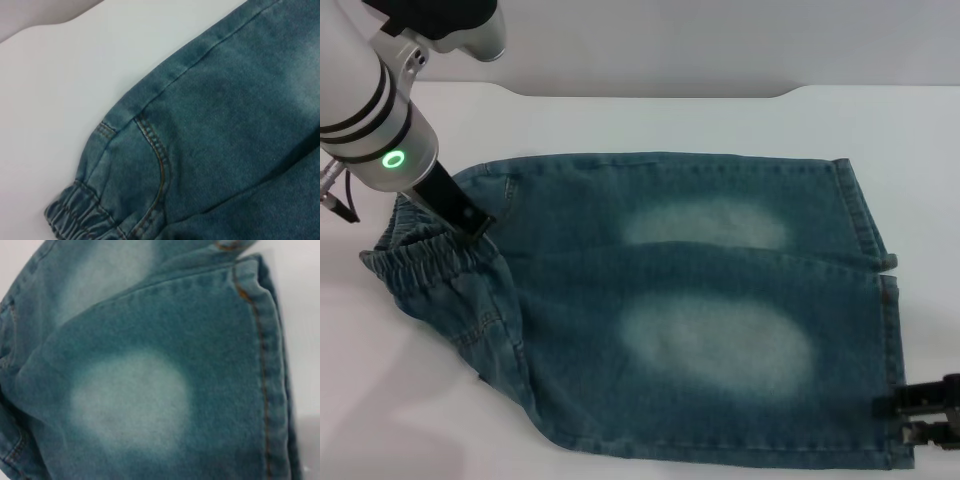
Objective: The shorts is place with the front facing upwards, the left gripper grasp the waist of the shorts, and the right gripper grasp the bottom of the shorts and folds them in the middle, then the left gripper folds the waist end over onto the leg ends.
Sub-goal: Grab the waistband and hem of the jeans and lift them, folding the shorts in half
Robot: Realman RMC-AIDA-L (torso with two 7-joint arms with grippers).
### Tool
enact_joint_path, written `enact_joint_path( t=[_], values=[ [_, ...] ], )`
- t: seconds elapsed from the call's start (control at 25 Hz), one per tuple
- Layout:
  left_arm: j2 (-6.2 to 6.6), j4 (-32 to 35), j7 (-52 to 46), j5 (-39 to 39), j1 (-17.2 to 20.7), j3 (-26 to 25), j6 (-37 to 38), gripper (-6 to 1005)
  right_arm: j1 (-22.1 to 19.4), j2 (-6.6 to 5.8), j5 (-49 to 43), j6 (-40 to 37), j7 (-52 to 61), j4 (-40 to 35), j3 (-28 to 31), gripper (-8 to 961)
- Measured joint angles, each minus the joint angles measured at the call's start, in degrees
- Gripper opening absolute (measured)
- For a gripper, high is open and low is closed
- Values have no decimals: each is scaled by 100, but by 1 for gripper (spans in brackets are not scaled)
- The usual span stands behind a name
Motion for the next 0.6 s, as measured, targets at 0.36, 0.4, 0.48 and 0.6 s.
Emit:
enact_joint_path(
  t=[0.36,0.4,0.48,0.6],
  values=[
    [-9,138,60,-1,-72,7,41,34,-65,2,-17,-1,0,51,-48,613],
    [-9,143,60,-2,-72,8,43,34,-64,5,-45,-6,0,56,-62,613],
    [-9,147,60,-4,-72,13,44,34,-57,10,-112,-12,0,73,-85,613],
    [-10,148,60,-7,-67,25,44,34,-20,14,-149,-31,0,162,-92,613]
  ],
)
